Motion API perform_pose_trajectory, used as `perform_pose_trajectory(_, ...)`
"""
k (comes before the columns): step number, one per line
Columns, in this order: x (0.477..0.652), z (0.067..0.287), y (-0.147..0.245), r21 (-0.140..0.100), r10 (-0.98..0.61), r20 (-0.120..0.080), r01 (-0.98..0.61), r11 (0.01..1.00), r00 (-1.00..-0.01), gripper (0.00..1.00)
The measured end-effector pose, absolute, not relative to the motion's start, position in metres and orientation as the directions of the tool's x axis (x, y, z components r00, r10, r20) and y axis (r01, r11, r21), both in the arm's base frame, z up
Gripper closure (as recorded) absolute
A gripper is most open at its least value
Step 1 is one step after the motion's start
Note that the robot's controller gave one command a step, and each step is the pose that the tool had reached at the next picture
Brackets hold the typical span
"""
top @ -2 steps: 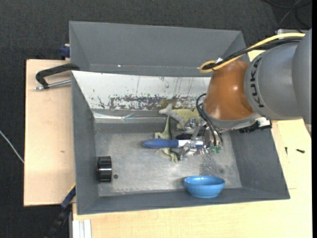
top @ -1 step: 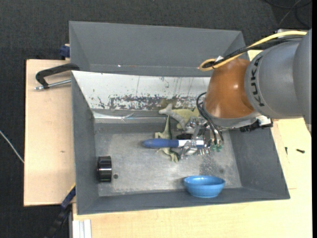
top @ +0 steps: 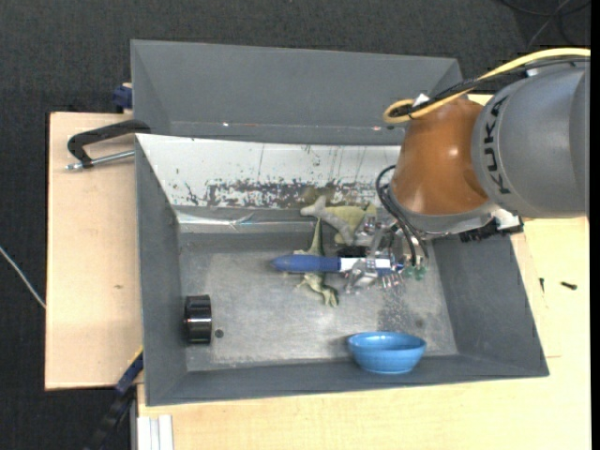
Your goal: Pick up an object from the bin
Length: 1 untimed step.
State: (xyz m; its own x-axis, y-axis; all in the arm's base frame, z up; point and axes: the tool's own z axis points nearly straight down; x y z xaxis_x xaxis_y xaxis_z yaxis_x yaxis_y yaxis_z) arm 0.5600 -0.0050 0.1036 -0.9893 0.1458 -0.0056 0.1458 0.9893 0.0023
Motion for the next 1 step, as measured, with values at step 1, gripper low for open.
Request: perform_pose_trajectory(1, 0.5610, 0.1156, -0.0045, 0.002, 0.145, -0.005, 0.145, 0.989, -0.989, 1.00)
